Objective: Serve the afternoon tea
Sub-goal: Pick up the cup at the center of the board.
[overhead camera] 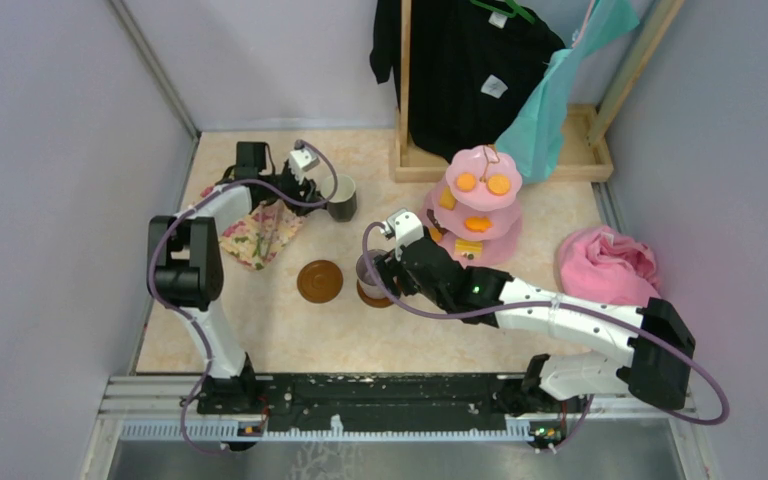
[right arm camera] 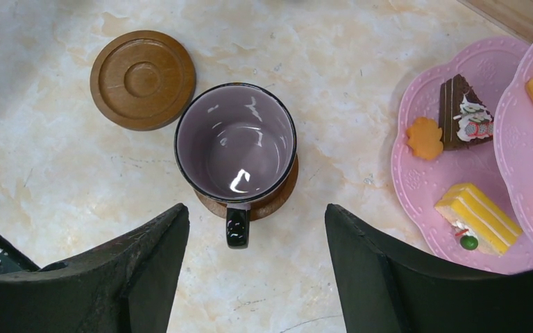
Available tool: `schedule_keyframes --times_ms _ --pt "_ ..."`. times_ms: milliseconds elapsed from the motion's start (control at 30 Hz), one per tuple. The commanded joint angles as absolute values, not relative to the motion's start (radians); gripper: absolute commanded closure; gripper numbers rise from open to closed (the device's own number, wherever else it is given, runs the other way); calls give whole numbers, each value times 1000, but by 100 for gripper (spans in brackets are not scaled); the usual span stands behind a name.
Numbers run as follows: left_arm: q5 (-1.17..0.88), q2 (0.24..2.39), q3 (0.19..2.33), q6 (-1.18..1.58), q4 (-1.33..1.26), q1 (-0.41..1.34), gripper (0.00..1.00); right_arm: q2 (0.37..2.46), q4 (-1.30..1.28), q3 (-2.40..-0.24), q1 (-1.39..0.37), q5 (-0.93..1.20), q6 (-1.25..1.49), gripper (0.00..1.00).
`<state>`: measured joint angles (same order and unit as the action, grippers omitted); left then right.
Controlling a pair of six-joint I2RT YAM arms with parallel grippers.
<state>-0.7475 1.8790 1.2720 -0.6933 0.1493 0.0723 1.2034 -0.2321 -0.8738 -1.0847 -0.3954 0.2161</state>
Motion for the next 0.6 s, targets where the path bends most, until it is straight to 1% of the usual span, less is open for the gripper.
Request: schedule_keyframes --times_ms 0,100,267,433,567 --pt "-823 1908 1305 -706 186 86 41 1182 -207 -926 -1097 -417 204 28" --pt "-828 1913 1303 -698 187 90 57 1180 -208 -924 -1097 -418 205 28" --pt "-830 1910 1302 -685 193 95 67 1177 -206 -923 -1097 -417 208 28" --pt "-834 1894 1294 -666 197 100 74 1176 -205 -921 -1096 -411 211 28" --pt "-846 1876 1288 -635 196 105 84 1166 -208 -918 -1097 -406 220 28"
